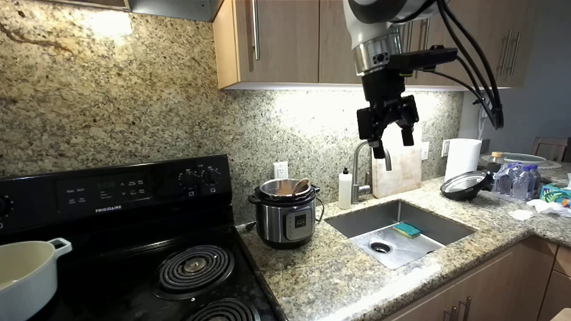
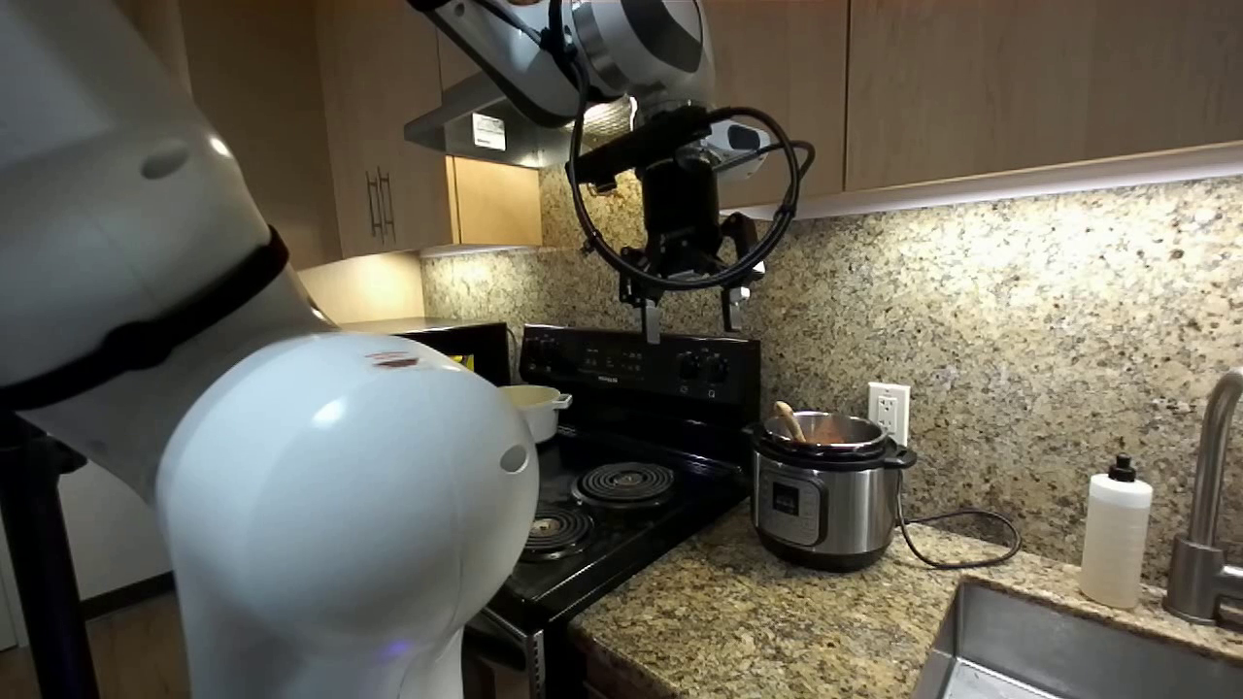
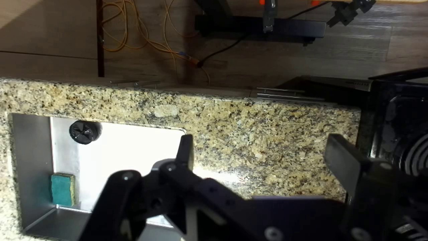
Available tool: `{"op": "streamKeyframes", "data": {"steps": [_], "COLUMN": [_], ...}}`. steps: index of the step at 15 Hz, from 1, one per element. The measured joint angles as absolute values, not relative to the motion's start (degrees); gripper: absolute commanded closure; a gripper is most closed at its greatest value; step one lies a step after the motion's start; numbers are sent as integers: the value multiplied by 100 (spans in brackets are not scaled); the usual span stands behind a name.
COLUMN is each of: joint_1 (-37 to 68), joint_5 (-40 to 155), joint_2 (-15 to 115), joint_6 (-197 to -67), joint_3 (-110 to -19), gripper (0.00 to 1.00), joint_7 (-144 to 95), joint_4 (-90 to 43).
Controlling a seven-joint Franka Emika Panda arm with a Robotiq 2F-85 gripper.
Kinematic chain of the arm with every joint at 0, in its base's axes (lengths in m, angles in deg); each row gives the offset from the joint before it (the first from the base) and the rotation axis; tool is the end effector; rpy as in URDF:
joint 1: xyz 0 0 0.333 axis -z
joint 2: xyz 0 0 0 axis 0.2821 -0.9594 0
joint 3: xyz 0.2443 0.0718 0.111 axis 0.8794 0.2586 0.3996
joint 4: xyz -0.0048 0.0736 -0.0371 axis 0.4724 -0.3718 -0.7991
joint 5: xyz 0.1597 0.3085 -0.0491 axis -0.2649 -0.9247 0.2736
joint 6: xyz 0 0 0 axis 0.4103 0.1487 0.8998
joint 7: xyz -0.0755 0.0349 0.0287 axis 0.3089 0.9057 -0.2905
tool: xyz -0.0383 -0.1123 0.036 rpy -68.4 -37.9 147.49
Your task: Remove the wooden spoon from the cooker and pot it on the counter
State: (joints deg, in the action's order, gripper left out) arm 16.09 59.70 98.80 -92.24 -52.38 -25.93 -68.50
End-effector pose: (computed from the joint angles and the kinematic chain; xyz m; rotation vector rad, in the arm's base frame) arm 0.3356 0.0428 0.4662 2.9472 0.0503 -0.2290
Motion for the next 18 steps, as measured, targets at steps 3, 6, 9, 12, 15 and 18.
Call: {"op": "streamKeyframes", "data": {"steps": [3,6,9,12,15,18], "joint_1": [1555,1489,1346,1184,1073,1043], "joint_5": [5970,5886,5634,5115,4769,4751], "joint_2": [9874,9759,9506,9102,8726,8662], "joint_6": [-9264,-9683,-10580,-11567,-11956,-11961], "joint_3": [-5292,-5405,-5646,-6017,-6256,-6270], "gripper": [0,0,0,0,0,0], "joint_7": [-2593,-2575,-2259,-1536,-981,-937], "joint_4": [-6865,-6990,-7200,-7323,-7271,-7223]}}
